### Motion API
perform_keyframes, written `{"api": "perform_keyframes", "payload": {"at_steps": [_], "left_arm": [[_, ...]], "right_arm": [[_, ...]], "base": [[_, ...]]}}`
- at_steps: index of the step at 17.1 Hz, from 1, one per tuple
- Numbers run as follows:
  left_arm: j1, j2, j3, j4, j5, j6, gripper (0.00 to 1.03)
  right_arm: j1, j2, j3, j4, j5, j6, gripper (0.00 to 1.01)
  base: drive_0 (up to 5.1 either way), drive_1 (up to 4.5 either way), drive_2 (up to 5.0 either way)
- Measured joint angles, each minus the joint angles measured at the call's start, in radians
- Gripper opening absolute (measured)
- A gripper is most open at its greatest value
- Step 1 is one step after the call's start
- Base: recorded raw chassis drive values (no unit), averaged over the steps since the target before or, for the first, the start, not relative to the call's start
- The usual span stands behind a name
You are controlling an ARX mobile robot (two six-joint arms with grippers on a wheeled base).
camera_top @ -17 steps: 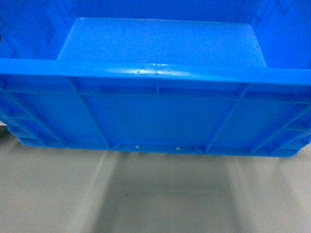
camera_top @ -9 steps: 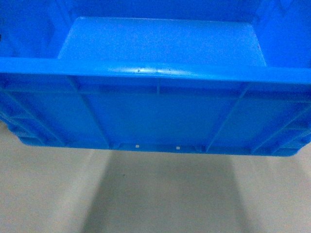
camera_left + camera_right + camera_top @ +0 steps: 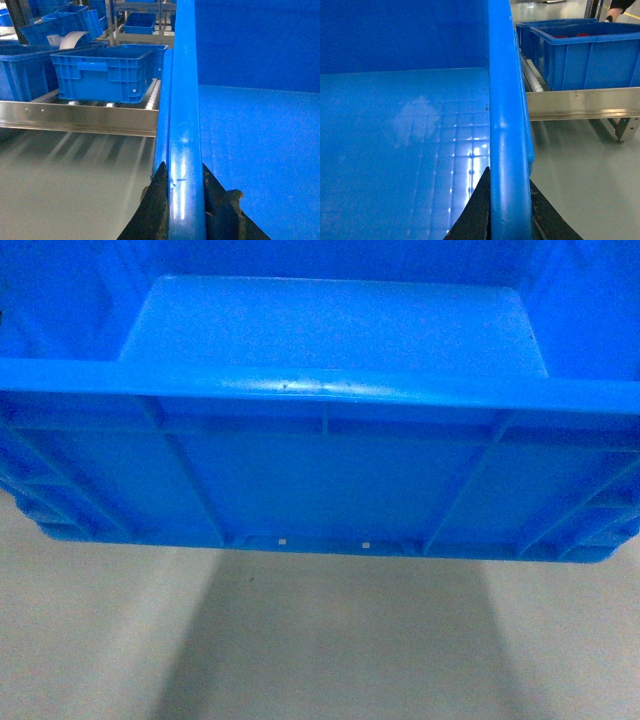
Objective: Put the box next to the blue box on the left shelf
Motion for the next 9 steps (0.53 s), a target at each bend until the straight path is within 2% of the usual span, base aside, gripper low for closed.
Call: {"api": "perform_keyframes", "payload": {"at_steps": [9], "left_arm": [[0.0,0.0,0.0,0.0,0.0,0.0,0.1]], "right_arm": [[0.0,0.0,0.0,0.0,0.0,0.0,0.08]], "base": [[-5.1,2.4,2.4]]}}
